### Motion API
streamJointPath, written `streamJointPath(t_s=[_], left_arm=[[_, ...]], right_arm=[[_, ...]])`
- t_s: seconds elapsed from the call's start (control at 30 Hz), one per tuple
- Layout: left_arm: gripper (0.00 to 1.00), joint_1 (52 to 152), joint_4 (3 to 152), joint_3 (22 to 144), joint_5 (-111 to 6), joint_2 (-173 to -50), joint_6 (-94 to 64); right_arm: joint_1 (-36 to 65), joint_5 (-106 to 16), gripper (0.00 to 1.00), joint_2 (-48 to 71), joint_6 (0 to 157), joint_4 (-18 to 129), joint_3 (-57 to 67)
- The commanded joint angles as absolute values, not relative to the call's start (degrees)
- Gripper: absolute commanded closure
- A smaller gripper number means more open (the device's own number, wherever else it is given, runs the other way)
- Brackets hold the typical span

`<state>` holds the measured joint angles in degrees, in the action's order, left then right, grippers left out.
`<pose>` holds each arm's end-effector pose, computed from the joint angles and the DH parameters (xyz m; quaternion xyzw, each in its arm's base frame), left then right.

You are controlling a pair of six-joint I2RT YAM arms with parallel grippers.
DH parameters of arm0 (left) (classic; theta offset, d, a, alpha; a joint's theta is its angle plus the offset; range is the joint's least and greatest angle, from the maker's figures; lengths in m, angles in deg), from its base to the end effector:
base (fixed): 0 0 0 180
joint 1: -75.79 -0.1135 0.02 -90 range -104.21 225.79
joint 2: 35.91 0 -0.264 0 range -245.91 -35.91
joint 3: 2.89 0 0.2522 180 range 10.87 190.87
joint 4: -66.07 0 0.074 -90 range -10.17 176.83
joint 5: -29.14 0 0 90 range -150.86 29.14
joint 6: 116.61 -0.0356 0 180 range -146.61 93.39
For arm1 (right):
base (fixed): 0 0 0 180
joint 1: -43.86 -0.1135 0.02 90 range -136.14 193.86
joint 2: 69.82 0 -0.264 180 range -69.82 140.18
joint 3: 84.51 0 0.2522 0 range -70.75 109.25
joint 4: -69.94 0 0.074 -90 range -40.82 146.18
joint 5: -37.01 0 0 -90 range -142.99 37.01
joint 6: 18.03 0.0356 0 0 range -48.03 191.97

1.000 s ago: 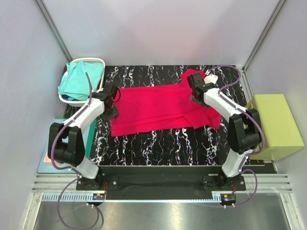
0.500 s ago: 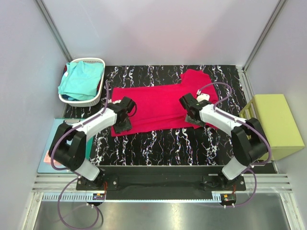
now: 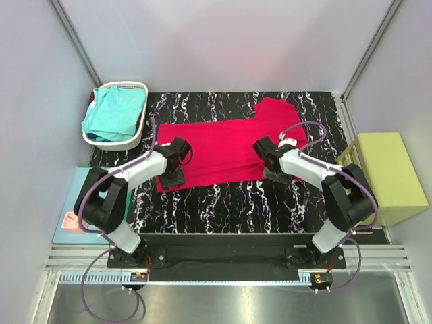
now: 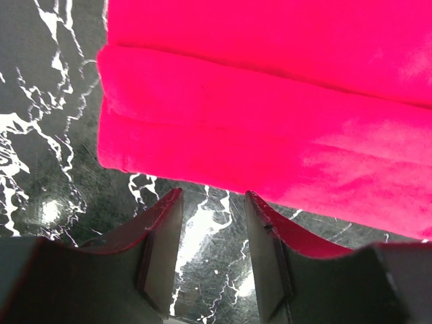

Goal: Fold and stack the t-shirts
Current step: Fold the flattened tshirt in 1/3 of the way

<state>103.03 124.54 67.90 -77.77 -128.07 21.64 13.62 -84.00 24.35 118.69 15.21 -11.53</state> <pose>0.2571 -0.1207 0.1790 -0.1924 0.9664 0.0622 0.1589 0.2682 0.1351 0.1843 0.1695 0.9418 -0.1342 0.2575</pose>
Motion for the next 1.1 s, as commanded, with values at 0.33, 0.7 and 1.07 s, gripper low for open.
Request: streamJointPath(t_s=[0.33,0.7,1.07], left_arm=[[0.54,96.6,122.0,71.6,-77.9,-131.1,19.2],[0.55,95.6,121.4,75.0,-78.2,-135.8,18.8],[0.55,95.1,122.6,78.9,-78.1,-135.6,18.6]], right_arm=[[13.9,-85.1,0.38,22.2,120.2,14.6,-10.5],[13.9,-85.1,0.38,22.5,119.9,14.7,-10.2],[13.9,-85.1,0.39,23.3,119.0,15.0,-10.2]])
